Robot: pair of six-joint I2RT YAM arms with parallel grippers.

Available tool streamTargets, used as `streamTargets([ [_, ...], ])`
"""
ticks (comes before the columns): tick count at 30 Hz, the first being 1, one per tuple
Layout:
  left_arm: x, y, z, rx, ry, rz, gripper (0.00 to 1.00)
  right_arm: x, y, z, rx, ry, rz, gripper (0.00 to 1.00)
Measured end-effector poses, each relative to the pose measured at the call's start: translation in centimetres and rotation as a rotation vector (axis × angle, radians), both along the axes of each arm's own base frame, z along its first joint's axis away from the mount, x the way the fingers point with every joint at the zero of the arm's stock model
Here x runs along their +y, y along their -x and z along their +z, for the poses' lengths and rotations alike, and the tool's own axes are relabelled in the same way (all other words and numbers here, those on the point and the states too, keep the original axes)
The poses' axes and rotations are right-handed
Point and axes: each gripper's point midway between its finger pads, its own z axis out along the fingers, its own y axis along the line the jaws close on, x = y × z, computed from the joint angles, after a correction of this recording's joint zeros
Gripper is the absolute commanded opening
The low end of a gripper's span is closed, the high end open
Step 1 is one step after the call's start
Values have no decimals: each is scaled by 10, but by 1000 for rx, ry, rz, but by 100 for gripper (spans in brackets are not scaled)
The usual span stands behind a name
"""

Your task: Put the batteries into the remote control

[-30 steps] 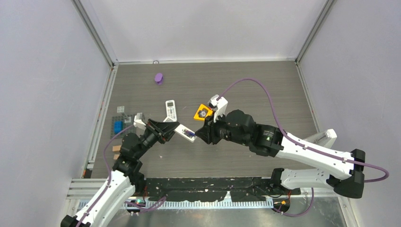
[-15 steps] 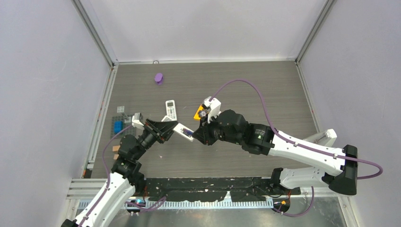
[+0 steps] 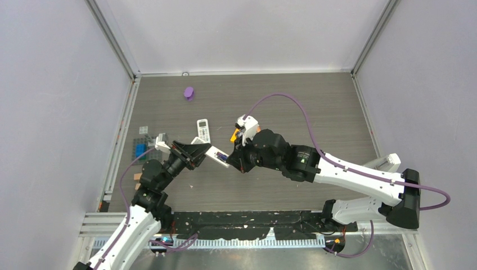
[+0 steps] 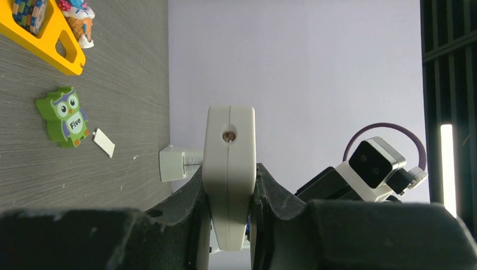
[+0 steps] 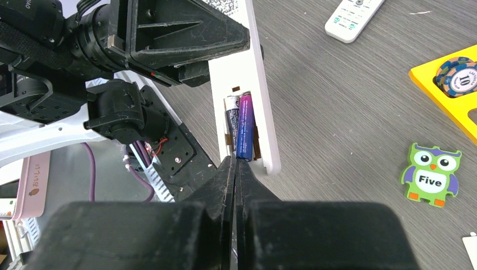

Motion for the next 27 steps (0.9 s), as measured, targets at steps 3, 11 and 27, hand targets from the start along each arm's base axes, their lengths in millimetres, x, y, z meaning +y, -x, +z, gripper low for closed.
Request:
streamTargets([
  [3, 0, 0, -1, -4, -11, -1, 0, 0, -1, 0, 2, 7, -8, 5],
  [11, -6, 5, 21, -119, -86, -41, 0, 7, -4, 2, 16, 9, -18, 5],
  [27, -7, 8, 21, -129, -108, -60, 0, 12, -3, 7, 29, -17, 3, 12],
])
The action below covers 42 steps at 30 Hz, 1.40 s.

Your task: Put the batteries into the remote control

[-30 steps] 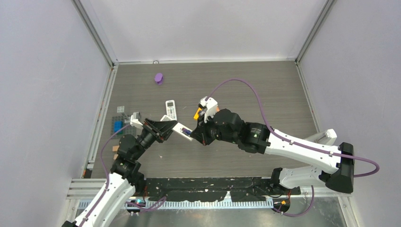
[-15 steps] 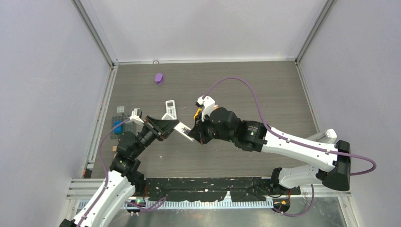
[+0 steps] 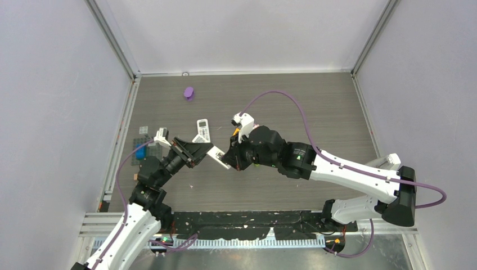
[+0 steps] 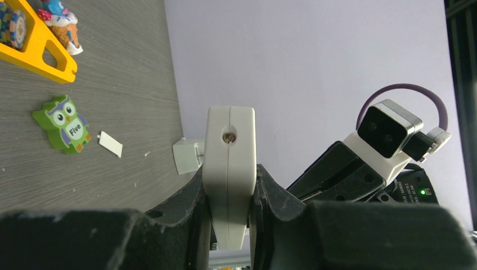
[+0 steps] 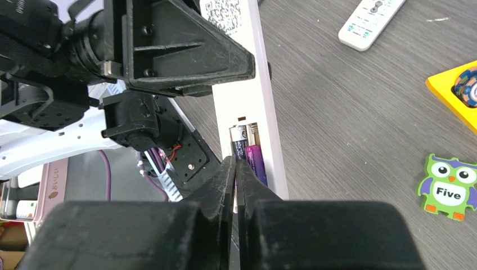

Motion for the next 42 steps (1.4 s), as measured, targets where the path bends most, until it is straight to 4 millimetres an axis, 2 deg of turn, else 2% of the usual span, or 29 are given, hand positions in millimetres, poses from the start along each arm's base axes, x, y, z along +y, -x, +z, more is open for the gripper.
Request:
streamTargets([
  [3, 0, 0, 0, 22, 20, 0, 0, -1, -1, 9, -6, -30, 0, 32],
  [5, 1, -1, -3, 38, 35, 4, 0, -5, 0, 17, -12, -50, -2, 38],
  [11, 2, -3, -15, 81, 50, 21, 0, -22, 4, 35, -24, -79, -13, 41],
  [18, 6, -2, -9, 65, 68, 41, 0, -31, 9, 21, 10, -22, -15, 43],
  [21, 7, -3, -10, 69, 67, 45, 0, -32, 10, 19, 20, -15, -16, 40],
  [25, 7, -3, -12, 76, 64, 45, 0, -29, 10, 15, 34, -8, -14, 28],
  [27, 7, -3, -13, 78, 63, 45, 0, -27, 10, 10, 43, 4, -12, 25],
  [33, 7, -3, -13, 81, 61, 45, 0, -22, 8, -3, 62, 33, -11, 23],
  [42, 7, -3, -14, 82, 60, 45, 0, -21, 8, -4, 67, 34, -12, 14],
])
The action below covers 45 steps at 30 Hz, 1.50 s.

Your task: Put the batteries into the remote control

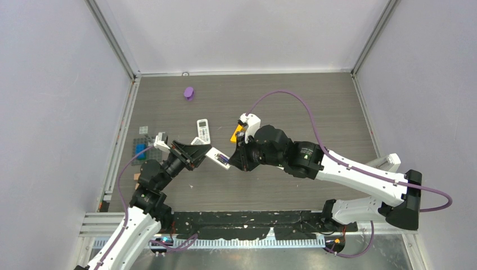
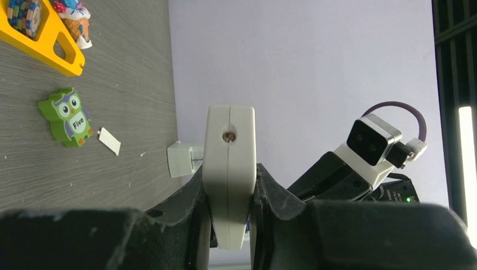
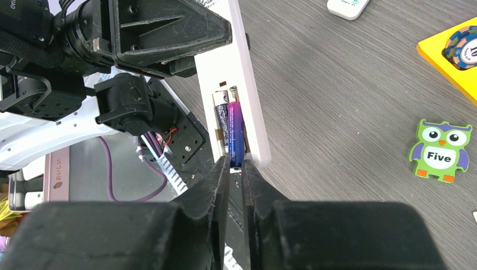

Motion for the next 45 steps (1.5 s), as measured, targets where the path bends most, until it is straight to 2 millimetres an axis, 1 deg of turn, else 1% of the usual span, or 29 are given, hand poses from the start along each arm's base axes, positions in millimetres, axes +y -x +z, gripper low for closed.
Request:
streamTargets([
  [7, 0, 0, -4, 11, -13, 1, 0, 5, -2, -5, 8, 6, -3, 12],
  [11, 0, 0, -6, 15, -17, 1, 0, 7, -3, -6, 10, 5, -6, 14],
  [16, 0, 0, -6, 16, -16, 1, 0, 6, -4, -6, 10, 4, -11, 20],
  [24, 0, 0, -5, 10, -14, 1, 0, 5, -4, -5, 9, 2, -15, 22],
  [26, 0, 0, -4, 9, -14, 2, 0, 5, -3, -5, 12, 2, -16, 24],
  [29, 1, 0, -4, 9, -13, 7, 0, 4, -3, -5, 14, 3, -16, 32],
  [31, 2, -1, -4, 8, -14, 11, 0, 4, -2, -4, 17, -1, -15, 37],
  [33, 2, -1, -5, 10, -14, 15, 0, 3, -2, -1, 14, -9, -14, 38],
  [35, 2, -2, -5, 10, -15, 18, 0, 1, -1, 4, 8, -21, -15, 37],
  [39, 3, -2, -6, 15, -17, 20, 0, -1, 1, 12, 2, -43, -15, 31],
  [42, 3, -2, -6, 15, -19, 21, 0, 0, 4, 13, 12, -50, -3, 27],
  [45, 3, -2, -6, 14, -20, 24, 0, 1, 7, 13, 25, -57, 9, 25],
])
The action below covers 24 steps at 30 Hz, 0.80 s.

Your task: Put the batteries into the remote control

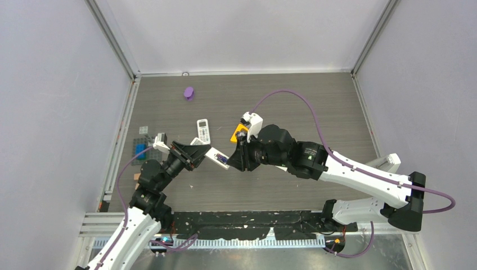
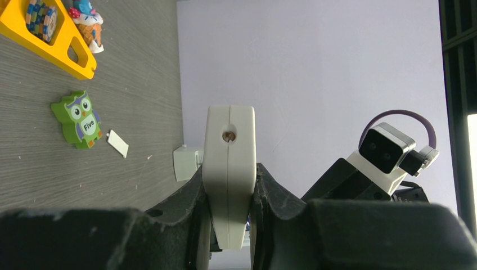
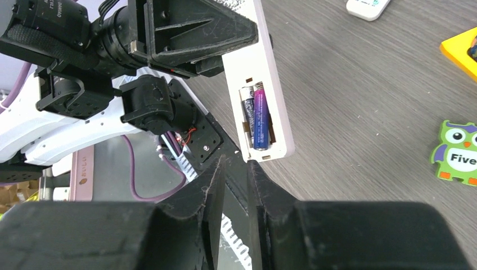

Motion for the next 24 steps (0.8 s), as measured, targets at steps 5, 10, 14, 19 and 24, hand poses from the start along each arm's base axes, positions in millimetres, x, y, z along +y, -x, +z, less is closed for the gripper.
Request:
streamTargets([
  [5, 0, 0, 0, 0, 0, 2, 0, 3, 4, -3, 22, 1, 19, 24],
  [10, 0, 0, 0, 0, 0, 3, 0, 6, 5, -8, 39, 10, 25, 30],
  [14, 0, 0, 0, 1, 0, 3, 0, 7, 4, -9, 41, 11, 24, 30],
  [19, 0, 0, 0, 1, 0, 3, 0, 10, 3, -13, 46, 16, 23, 30],
  [24, 1, 1, 1, -4, 1, 3, 0, 12, 1, -19, 52, 32, 19, 29],
])
